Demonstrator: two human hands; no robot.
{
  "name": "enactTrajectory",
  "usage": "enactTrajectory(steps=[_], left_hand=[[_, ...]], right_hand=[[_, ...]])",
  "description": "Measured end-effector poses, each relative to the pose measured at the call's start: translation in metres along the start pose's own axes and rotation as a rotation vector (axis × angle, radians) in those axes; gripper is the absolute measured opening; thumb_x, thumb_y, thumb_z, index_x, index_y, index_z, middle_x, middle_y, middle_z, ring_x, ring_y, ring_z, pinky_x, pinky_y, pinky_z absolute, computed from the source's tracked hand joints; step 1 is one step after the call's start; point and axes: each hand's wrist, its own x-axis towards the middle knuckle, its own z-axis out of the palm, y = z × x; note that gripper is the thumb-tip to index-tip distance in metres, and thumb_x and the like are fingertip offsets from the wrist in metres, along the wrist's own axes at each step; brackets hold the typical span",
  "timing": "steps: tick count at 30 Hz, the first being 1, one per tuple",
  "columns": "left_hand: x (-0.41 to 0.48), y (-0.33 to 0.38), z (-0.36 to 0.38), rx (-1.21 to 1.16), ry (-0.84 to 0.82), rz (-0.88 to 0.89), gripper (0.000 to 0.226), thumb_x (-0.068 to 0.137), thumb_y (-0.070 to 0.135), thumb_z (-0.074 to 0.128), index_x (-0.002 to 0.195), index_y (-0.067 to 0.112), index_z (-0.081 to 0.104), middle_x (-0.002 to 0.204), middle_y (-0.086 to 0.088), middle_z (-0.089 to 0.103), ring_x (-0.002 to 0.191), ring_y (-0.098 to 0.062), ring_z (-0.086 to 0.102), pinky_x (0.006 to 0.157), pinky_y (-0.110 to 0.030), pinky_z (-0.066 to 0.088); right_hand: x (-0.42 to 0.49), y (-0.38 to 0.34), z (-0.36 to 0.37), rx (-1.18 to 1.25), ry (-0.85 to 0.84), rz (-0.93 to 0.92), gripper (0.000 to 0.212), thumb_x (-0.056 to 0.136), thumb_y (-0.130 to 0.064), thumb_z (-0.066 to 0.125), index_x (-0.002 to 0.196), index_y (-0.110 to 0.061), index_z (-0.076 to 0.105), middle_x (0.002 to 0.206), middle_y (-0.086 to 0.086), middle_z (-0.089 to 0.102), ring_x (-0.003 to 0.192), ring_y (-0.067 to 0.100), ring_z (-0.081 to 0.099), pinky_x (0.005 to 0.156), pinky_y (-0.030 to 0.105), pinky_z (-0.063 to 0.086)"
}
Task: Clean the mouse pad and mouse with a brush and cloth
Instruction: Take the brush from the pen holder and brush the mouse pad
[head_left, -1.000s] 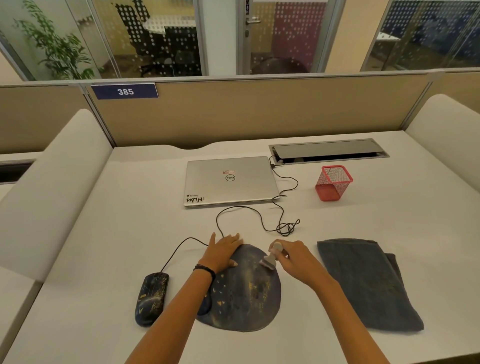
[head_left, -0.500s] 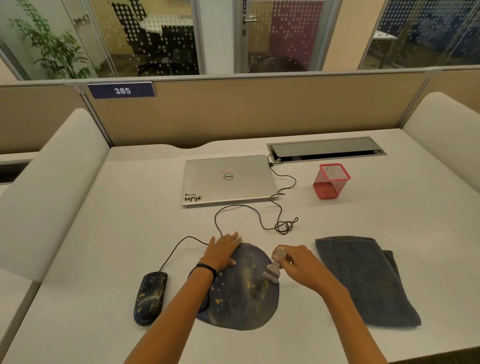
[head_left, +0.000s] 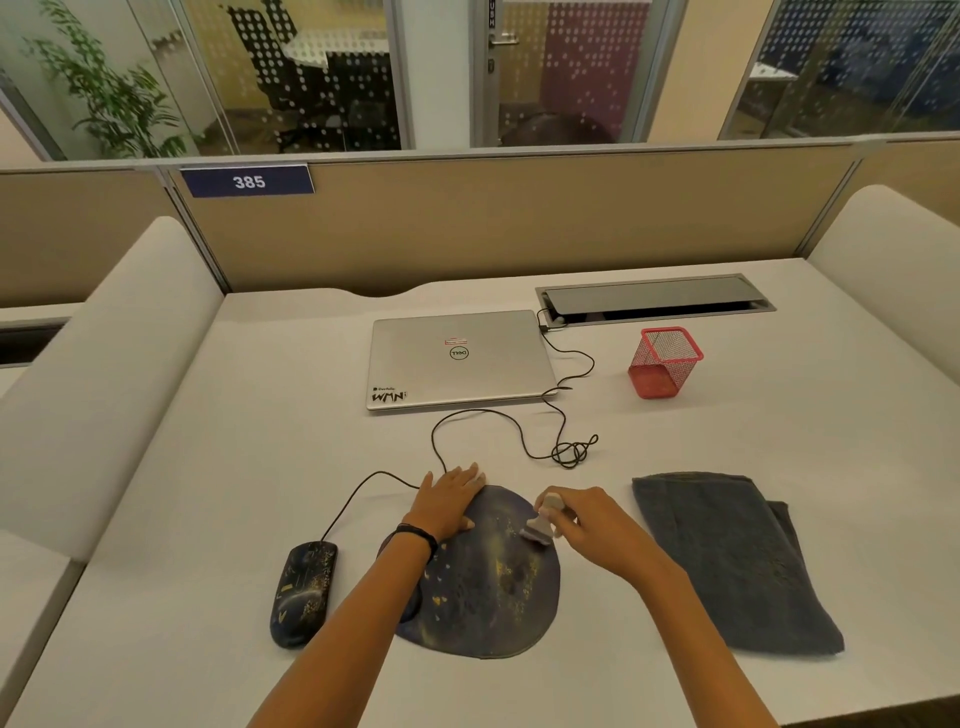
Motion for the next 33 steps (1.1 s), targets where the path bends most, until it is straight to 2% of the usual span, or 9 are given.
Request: enactTrajectory(steps=[4, 10, 13, 16, 21, 23, 27, 29, 33], left_hand=[[0.0, 0.0, 0.0, 0.003, 0.003, -0.002, 0.071, 0.094, 0.028, 0.053, 0.15, 0.019, 0.01, 0.159, -0.001, 0.002, 0.146, -0.024, 0.008, 0.116, -0.053, 0.01], [0.0, 0.0, 0.0, 0.01, 0.007, -0.009, 0.071, 0.093, 0.028, 0.053, 0.15, 0.019, 0.01, 0.159, -0.001, 0.001, 0.146, -0.024, 0.008, 0.115, -0.054, 0.009], [0.0, 0.0, 0.001, -0.003, 0.001, -0.005, 0.072, 0.093, 0.028, 0.054, 0.15, 0.019, 0.011, 0.159, -0.001, 0.002, 0.146, -0.024, 0.008, 0.115, -0.055, 0.009], [-0.001, 0.001, 0.0, -0.005, -0.001, -0.01, 0.072, 0.093, 0.027, 0.053, 0.15, 0.018, 0.011, 0.159, -0.001, 0.001, 0.146, -0.023, 0.007, 0.115, -0.055, 0.008], [-0.001, 0.0, -0.001, -0.006, -0.006, -0.008, 0.071, 0.094, 0.027, 0.052, 0.15, 0.018, 0.01, 0.159, -0.001, 0.0, 0.146, -0.023, 0.006, 0.115, -0.055, 0.007], [-0.001, 0.001, -0.001, -0.009, -0.008, -0.008, 0.071, 0.093, 0.027, 0.053, 0.15, 0.019, 0.01, 0.159, -0.001, 0.001, 0.146, -0.023, 0.006, 0.115, -0.055, 0.006], [-0.002, 0.0, -0.001, 0.0, -0.001, -0.01, 0.071, 0.094, 0.028, 0.052, 0.15, 0.018, 0.01, 0.159, -0.001, 0.001, 0.146, -0.023, 0.006, 0.115, -0.055, 0.007], [-0.002, 0.0, -0.001, 0.005, 0.003, -0.009, 0.071, 0.094, 0.028, 0.052, 0.15, 0.018, 0.01, 0.159, -0.001, 0.001, 0.146, -0.023, 0.007, 0.115, -0.055, 0.008], [-0.002, 0.001, -0.001, 0.003, 0.007, -0.013, 0.071, 0.093, 0.027, 0.053, 0.15, 0.018, 0.011, 0.159, -0.001, 0.002, 0.146, -0.023, 0.007, 0.115, -0.055, 0.008]], right_hand=[[0.001, 0.0, -0.001, -0.012, -0.099, 0.029, 0.021, 0.096, -0.03, 0.045, 0.101, -0.021, 0.062, 0.101, 0.002, 0.067, 0.081, 0.013, 0.06, 0.079, 0.03, 0.051], [0.003, -0.003, -0.002, 0.026, -0.009, -0.005, 0.021, 0.096, -0.03, 0.043, 0.099, -0.021, 0.062, 0.093, 0.003, 0.069, 0.081, 0.017, 0.063, 0.076, 0.032, 0.051], [0.002, 0.0, 0.002, 0.005, -0.097, 0.023, 0.022, 0.096, -0.029, 0.044, 0.101, -0.019, 0.063, 0.098, 0.003, 0.067, 0.082, 0.013, 0.059, 0.076, 0.027, 0.048], [0.001, -0.001, 0.0, 0.001, -0.147, 0.014, 0.023, 0.096, -0.029, 0.045, 0.101, -0.017, 0.064, 0.097, 0.004, 0.068, 0.085, 0.017, 0.061, 0.078, 0.029, 0.05], [0.007, -0.006, -0.001, 0.05, 0.056, -0.021, 0.023, 0.097, -0.029, 0.043, 0.102, -0.02, 0.064, 0.091, -0.003, 0.067, 0.081, 0.012, 0.06, 0.076, 0.023, 0.048], [0.009, -0.003, 0.002, 0.048, 0.056, -0.008, 0.023, 0.097, -0.029, 0.042, 0.098, -0.02, 0.063, 0.09, -0.001, 0.068, 0.081, 0.015, 0.06, 0.077, 0.028, 0.049], [0.011, 0.001, 0.002, -0.004, -0.065, 0.029, 0.023, 0.095, -0.031, 0.044, 0.093, -0.02, 0.064, 0.089, 0.003, 0.069, 0.082, 0.017, 0.062, 0.078, 0.035, 0.05], [0.013, -0.002, -0.002, -0.008, -0.064, 0.026, 0.023, 0.095, -0.03, 0.044, 0.095, -0.018, 0.064, 0.091, 0.004, 0.069, 0.082, 0.018, 0.062, 0.077, 0.03, 0.05], [0.024, -0.012, -0.006, 0.059, 0.105, -0.014, 0.024, 0.097, -0.023, 0.043, 0.104, -0.015, 0.064, 0.094, 0.001, 0.067, 0.077, 0.005, 0.056, 0.069, 0.007, 0.038]])
